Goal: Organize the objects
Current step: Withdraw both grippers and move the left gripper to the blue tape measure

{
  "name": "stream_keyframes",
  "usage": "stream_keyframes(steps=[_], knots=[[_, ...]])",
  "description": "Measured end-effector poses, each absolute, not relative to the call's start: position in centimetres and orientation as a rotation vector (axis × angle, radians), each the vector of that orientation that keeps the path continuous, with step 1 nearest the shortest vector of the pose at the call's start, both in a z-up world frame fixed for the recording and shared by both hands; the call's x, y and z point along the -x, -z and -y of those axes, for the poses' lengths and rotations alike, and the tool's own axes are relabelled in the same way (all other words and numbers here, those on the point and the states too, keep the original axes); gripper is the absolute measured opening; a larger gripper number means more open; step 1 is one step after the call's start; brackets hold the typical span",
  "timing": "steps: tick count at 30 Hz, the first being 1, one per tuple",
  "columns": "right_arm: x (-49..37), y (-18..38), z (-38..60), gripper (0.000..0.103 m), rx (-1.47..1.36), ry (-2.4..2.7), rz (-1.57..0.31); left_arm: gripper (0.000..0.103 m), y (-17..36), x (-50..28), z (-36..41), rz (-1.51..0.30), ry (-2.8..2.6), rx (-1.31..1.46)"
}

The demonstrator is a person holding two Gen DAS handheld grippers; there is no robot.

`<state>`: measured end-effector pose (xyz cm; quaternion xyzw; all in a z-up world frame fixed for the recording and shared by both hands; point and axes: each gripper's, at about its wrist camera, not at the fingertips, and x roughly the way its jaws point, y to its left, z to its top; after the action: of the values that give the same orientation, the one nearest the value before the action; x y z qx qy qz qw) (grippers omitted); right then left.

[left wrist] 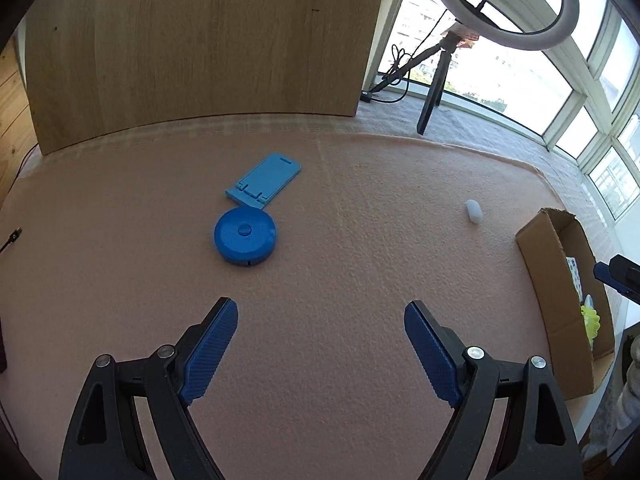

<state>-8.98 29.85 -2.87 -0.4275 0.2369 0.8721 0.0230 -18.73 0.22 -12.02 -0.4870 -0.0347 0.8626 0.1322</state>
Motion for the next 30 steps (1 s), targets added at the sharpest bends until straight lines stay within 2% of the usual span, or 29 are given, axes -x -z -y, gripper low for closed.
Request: stream_keyframes(steps=[8,17,25,30], knots=[[10.8,3.8,-26.8,0.077,1.384,-2.703,-0.739,0.087,13.1,23.1,3.1,0.088,-2.564,1.421],[11.4,4.0,-25.9,0.077,1.413,-2.687,-0.704,0.086,15.1,26.1,1.4,0.015,-2.539,1.451],[13.3,3.8,-25.7,0.077,1.417,-2.691,-0.652,0.067,16.9,27.0,0.5,-0.009,-2.537,1.505],[15.3,4.3,-25.6,0.077,1.433,-2.686,-0.624,0.065,17.2,27.0,0.6,-0.013,-2.543,1.502]])
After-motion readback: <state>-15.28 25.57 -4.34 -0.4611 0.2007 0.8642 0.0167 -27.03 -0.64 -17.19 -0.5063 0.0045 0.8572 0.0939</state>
